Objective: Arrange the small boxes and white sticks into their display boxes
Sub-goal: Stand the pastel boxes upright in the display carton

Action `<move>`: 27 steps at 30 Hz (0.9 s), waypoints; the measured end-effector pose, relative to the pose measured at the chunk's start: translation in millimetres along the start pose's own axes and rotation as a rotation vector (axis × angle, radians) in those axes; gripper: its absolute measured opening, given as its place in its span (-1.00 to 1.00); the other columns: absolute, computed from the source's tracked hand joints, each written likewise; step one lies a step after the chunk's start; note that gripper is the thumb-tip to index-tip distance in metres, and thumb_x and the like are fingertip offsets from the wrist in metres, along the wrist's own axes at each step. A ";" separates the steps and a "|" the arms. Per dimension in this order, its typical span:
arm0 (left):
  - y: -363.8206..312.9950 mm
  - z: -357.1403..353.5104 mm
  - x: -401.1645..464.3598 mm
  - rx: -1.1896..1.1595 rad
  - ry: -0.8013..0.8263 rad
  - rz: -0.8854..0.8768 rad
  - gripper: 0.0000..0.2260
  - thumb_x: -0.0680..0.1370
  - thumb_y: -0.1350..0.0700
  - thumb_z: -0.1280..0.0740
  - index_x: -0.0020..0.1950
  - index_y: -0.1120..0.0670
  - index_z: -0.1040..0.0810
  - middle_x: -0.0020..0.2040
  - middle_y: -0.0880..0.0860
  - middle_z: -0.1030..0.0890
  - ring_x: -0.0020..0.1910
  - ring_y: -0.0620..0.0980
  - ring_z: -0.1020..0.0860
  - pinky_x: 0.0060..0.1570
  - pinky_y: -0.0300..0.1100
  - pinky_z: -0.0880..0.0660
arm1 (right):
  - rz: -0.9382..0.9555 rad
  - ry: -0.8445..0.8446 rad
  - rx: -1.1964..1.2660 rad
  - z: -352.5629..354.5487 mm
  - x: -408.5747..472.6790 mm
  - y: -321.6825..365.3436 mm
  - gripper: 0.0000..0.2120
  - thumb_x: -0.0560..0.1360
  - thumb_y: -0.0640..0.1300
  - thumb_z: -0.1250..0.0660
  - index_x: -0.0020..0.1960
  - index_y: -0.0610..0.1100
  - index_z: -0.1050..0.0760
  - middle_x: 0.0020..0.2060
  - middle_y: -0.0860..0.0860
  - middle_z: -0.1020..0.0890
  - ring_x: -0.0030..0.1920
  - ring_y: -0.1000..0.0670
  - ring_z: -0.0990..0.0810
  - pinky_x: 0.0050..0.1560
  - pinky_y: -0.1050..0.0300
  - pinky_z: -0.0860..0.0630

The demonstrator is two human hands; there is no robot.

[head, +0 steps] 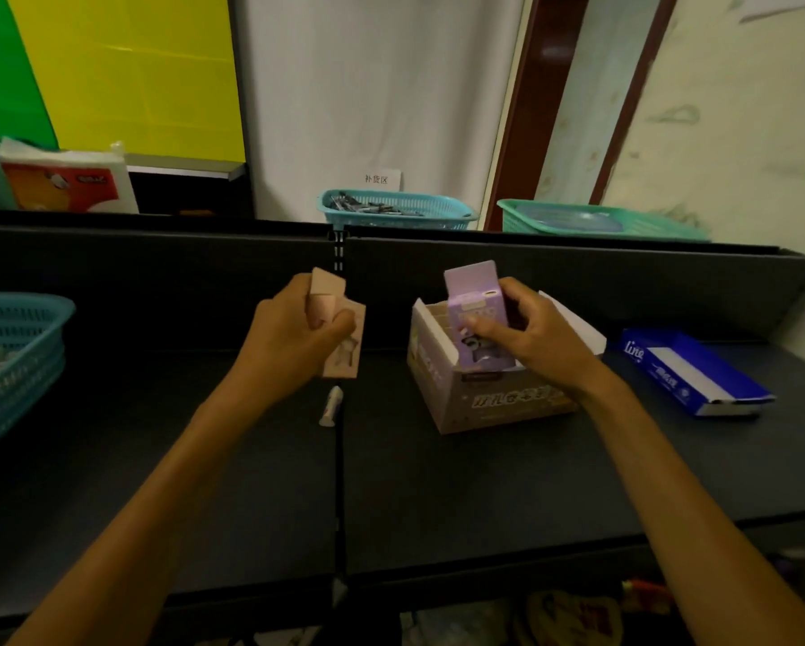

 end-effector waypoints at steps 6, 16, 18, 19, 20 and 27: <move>-47.8 -35.4 22.2 -0.027 0.039 -0.107 -0.64 0.47 0.01 -0.37 0.24 -0.03 -0.43 0.01 -0.16 -0.50 -0.15 -0.30 -0.51 -0.31 -0.41 -0.45 | -0.017 -0.060 -0.073 59.8 0.9 -26.8 -0.56 0.33 0.10 -0.39 0.18 0.06 -0.44 0.05 0.09 -0.62 0.04 0.11 -0.61 0.06 0.13 -0.58; -93.8 -95.3 50.1 -0.109 0.092 -0.182 -0.62 0.42 0.07 -0.44 0.20 -0.08 -0.44 0.06 -0.14 -0.55 0.02 -0.21 -0.54 -0.12 -0.35 -0.50 | -0.044 -0.085 -0.048 127.6 7.2 -78.6 -0.50 0.33 -0.03 -0.47 0.23 -0.01 -0.43 0.11 0.06 -0.61 0.11 0.10 -0.59 0.07 0.16 -0.55; -95.5 -105.6 53.8 -0.124 0.095 -0.172 -0.63 0.42 0.10 -0.45 0.18 -0.06 -0.45 0.08 -0.10 -0.56 0.02 -0.18 -0.55 -0.12 -0.32 -0.51 | -0.046 -0.058 -0.087 134.9 10.8 -89.0 -0.54 0.34 -0.06 -0.49 0.20 -0.01 -0.43 0.09 0.09 -0.60 0.11 0.12 -0.59 0.06 0.17 -0.54; -95.7 -110.5 55.1 -0.133 0.102 -0.163 -0.63 0.42 0.12 -0.45 0.17 -0.05 -0.45 0.07 -0.10 -0.57 0.02 -0.17 -0.56 -0.14 -0.32 -0.52 | -0.045 -0.038 -0.112 137.4 13.1 -93.1 -0.54 0.35 -0.08 -0.50 0.19 0.00 -0.43 0.10 0.11 -0.59 0.11 0.13 -0.58 0.07 0.17 -0.53; -95.4 -115.5 56.1 -0.140 0.109 -0.154 -0.64 0.41 0.12 -0.45 0.16 -0.04 -0.45 0.06 -0.11 -0.57 0.00 -0.18 -0.56 -0.16 -0.33 -0.53 | -0.044 -0.015 -0.135 138.9 15.4 -96.3 -0.54 0.35 -0.09 -0.50 0.19 0.01 -0.42 0.10 0.12 -0.58 0.12 0.14 -0.57 0.07 0.19 -0.52; -94.8 -138.7 61.7 -0.080 0.128 -0.127 -0.63 0.41 0.11 -0.45 0.15 -0.06 -0.42 -0.01 -0.17 -0.52 -0.08 -0.27 -0.54 -0.26 -0.45 -0.50 | -0.023 0.167 -0.293 132.5 32.5 -106.1 -0.54 0.38 -0.09 -0.50 0.19 0.05 -0.38 0.06 0.16 -0.54 0.04 0.24 -0.53 -0.07 0.33 -0.50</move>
Point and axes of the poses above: each hand's wrist, its own x-axis towards the middle knuckle, its own z-axis out of the back of the hand, y = z × x, the point moved 6 cm from there along x, towards the middle knuckle
